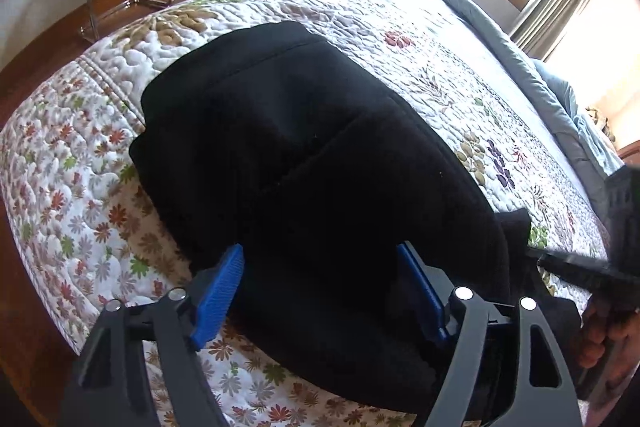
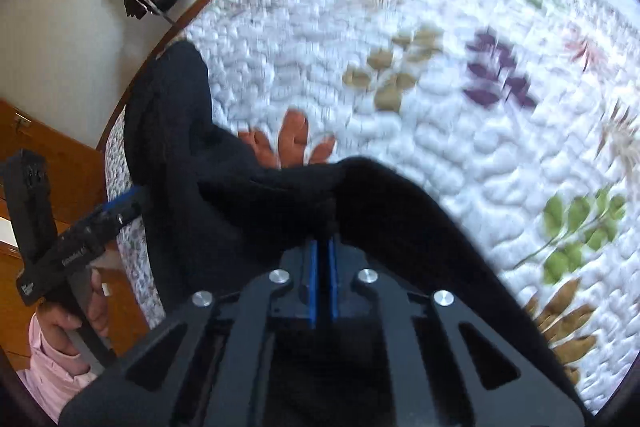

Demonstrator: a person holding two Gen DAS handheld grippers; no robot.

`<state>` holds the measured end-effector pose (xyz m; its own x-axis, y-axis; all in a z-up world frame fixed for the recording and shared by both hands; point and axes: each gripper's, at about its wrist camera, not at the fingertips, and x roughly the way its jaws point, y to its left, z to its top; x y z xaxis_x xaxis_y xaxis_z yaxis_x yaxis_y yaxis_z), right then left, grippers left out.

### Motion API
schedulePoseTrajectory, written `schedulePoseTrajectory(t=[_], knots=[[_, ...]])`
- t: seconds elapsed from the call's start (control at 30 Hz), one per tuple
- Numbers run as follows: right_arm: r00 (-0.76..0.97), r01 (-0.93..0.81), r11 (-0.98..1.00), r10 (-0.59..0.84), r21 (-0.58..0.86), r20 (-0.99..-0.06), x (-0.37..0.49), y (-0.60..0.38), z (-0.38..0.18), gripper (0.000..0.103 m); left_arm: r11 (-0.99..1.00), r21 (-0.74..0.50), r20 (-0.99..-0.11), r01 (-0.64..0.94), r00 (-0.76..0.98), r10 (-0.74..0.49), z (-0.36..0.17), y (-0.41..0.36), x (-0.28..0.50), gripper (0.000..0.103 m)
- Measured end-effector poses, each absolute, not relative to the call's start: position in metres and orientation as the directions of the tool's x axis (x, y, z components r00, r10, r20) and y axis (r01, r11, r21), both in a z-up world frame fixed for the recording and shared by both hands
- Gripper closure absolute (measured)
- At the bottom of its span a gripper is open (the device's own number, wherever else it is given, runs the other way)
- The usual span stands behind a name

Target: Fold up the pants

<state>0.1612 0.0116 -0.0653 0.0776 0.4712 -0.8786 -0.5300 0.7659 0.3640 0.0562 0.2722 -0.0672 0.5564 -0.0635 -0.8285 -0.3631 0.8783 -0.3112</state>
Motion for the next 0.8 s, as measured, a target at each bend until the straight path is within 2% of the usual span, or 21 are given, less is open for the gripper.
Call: schedulePoseTrajectory(t=[0.13,0.2,0.27,0.33,0.4,0.47,0.6,0.8], knots=[[0.209,-0.490,0.796,0.504,0.356,-0.838,0.189,0.005,-0.035,0.100,0.863,-0.314,-0.821,-0.397,0.570,-0.037,-0.069,0.271,0.051,0.025],[0.269,-0.490,0.831,0.432,0.264,-0.861,0.203,0.012,-0.042,0.100,0.861,-0.296,-0.826,-0.414,0.563,-0.013,-0.072,0.267,0.050,0.024],[0.232,-0.469,0.847,0.390,0.249,-0.891,0.211,0.017,-0.064,0.099,0.881,-0.250,-0.834,-0.402,0.552,0.015,-0.075,0.260,0.052,0.024],[0.220,-0.452,0.857,0.375,0.247,-0.901,0.212,0.018,-0.080,0.093,0.890,-0.231,-0.839,-0.394,0.544,0.023,-0.073,0.257,0.051,0.023],[0.243,-0.440,0.858,0.398,0.265,-0.885,0.208,0.009,-0.075,0.077,0.879,-0.263,-0.844,-0.397,0.537,-0.011,-0.067,0.260,0.048,0.023],[0.268,-0.438,0.848,0.440,0.298,-0.857,0.202,-0.008,-0.062,0.072,0.856,-0.306,-0.838,-0.416,0.545,-0.035,-0.059,0.270,0.039,0.023],[0.314,-0.401,0.860,0.454,0.317,-0.834,0.170,-0.065,-0.038,0.071,0.818,-0.331,-0.843,-0.471,0.536,-0.033,-0.056,0.289,0.023,0.023],[0.316,-0.273,0.909,0.394,0.315,-0.863,0.080,-0.164,-0.052,0.068,0.762,-0.373,-0.858,-0.530,0.510,-0.066,-0.077,0.305,0.029,0.025]])
